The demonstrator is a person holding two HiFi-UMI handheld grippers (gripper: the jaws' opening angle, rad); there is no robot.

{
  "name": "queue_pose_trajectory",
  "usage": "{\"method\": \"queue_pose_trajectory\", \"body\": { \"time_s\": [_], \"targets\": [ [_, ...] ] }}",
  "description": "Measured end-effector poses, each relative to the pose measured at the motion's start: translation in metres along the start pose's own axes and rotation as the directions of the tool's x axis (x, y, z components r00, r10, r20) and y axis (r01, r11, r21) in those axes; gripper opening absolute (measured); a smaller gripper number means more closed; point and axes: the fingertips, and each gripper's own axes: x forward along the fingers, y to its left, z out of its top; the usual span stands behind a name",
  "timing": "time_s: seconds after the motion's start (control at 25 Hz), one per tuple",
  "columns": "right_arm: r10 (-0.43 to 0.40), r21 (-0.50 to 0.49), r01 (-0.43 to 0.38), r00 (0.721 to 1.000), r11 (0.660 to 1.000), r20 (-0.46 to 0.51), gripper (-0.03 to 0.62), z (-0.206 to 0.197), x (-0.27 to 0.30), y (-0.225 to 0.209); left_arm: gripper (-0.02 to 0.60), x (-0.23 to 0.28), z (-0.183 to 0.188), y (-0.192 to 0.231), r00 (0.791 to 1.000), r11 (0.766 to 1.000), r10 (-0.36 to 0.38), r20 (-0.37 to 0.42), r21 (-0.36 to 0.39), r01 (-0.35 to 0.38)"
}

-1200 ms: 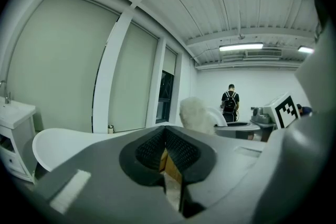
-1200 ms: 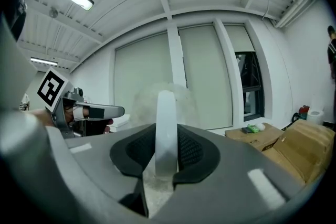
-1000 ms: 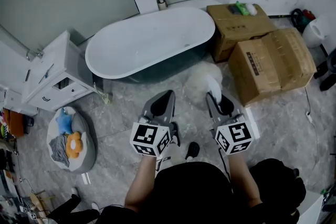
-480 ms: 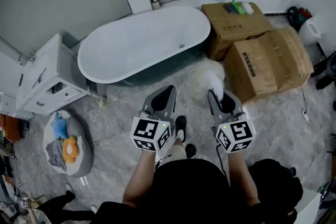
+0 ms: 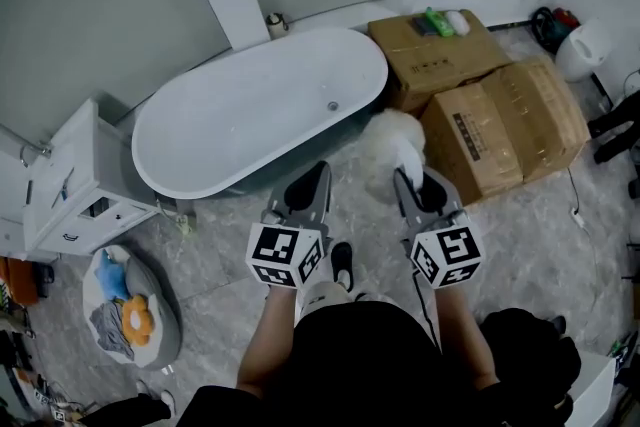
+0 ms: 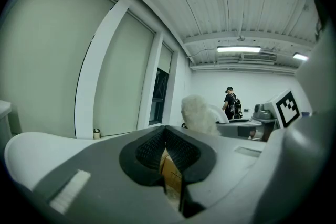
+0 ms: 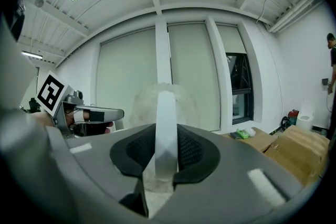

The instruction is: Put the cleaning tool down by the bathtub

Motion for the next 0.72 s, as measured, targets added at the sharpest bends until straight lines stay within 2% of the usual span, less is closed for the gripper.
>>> {"method": "queue_pose_trajectory", "body": {
  "time_s": [0.36, 0.72],
  "targets": [
    [-0.114, 0.002, 0.114, 0.993, 0.993, 0.001, 0.095, 0.016, 0.048, -0.038, -0.002, 0.06, 0.012, 0.039, 0.997, 0.997, -0.077, 0.004, 0.001, 0.077],
    [-0.166, 0.032, 0.167, 0.986, 0.985, -0.028, 0.095, 0.005, 0.077, -0.067, -0.002, 0.101, 0.001, 0.056, 0.993, 0.993, -0.114, -0.041, -0.009, 0.114]
  ]
}}
